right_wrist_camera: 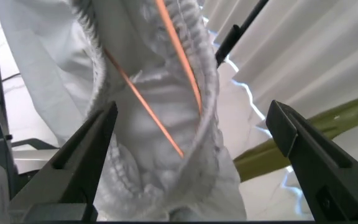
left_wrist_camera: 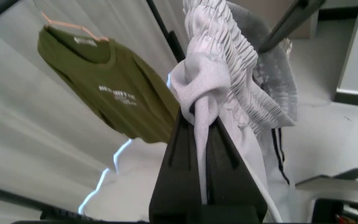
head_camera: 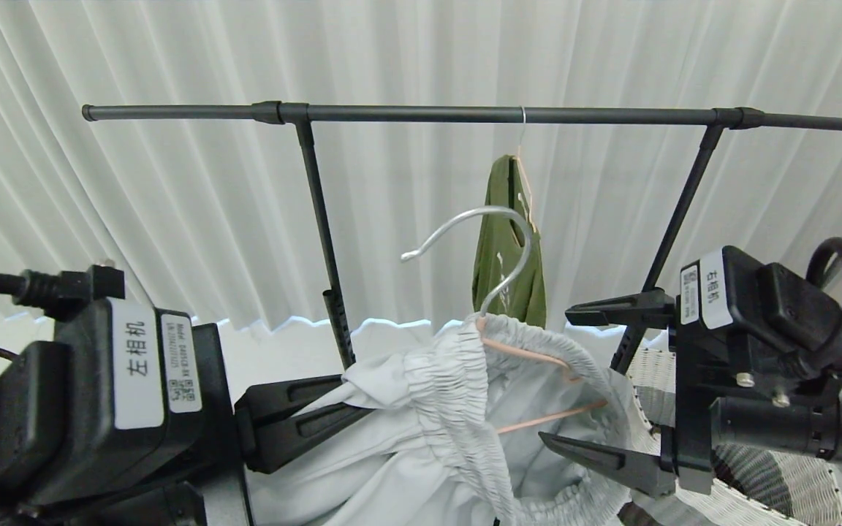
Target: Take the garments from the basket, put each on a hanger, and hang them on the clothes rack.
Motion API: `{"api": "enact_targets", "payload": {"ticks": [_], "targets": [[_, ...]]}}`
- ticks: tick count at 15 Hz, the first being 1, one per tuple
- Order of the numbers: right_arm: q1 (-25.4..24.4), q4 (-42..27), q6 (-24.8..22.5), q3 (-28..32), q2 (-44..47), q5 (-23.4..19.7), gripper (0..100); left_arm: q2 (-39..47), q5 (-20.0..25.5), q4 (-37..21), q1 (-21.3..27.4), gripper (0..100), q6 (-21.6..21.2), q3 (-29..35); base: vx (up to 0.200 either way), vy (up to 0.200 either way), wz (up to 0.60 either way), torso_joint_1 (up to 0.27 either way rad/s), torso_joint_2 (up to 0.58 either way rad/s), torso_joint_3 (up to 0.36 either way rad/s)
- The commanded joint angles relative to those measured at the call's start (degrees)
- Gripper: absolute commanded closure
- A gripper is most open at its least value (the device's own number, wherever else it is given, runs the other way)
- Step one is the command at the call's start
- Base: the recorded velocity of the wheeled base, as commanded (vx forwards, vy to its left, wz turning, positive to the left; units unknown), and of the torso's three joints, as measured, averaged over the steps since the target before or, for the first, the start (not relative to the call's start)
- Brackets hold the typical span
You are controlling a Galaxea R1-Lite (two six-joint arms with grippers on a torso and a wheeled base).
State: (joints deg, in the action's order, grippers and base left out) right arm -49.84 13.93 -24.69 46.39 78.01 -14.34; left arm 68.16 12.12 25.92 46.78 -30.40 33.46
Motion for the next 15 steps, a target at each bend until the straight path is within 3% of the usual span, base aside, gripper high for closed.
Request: {"api": "enact_targets", "payload": {"ticks": [1, 9, 10, 15], "targets": [[-0.09, 0.04, -0.19, 1.34, 1.88, -0.34, 0, 1.98, 0.01, 0.71, 1.13, 100, -0.01, 0.55, 0.0, 0.0, 0.0, 0.0, 0.0, 0.0], [0.09, 0.57, -0.71, 1.6, 4.96, -0.52, 0, 2.42, 0.01, 2.38, 1.83, 100, -0.18, 0.73, 0.0, 0.0, 0.0, 0.0, 0.0, 0.0], [0.18, 0.57, -0.8, 1.52, 5.05, -0.52, 100, 2.33, 0.01, 2.38, 1.83, 100, -0.18, 0.73, 0.0, 0.0, 0.0, 0.0, 0.0, 0.0], [2.46, 0.66, -3.79, 1.6, 5.58, -0.52, 100, 2.42, 0.01, 2.38, 1.83, 100, -0.18, 0.55, 0.0, 0.0, 0.0, 0.0, 0.0, 0.0]]}}
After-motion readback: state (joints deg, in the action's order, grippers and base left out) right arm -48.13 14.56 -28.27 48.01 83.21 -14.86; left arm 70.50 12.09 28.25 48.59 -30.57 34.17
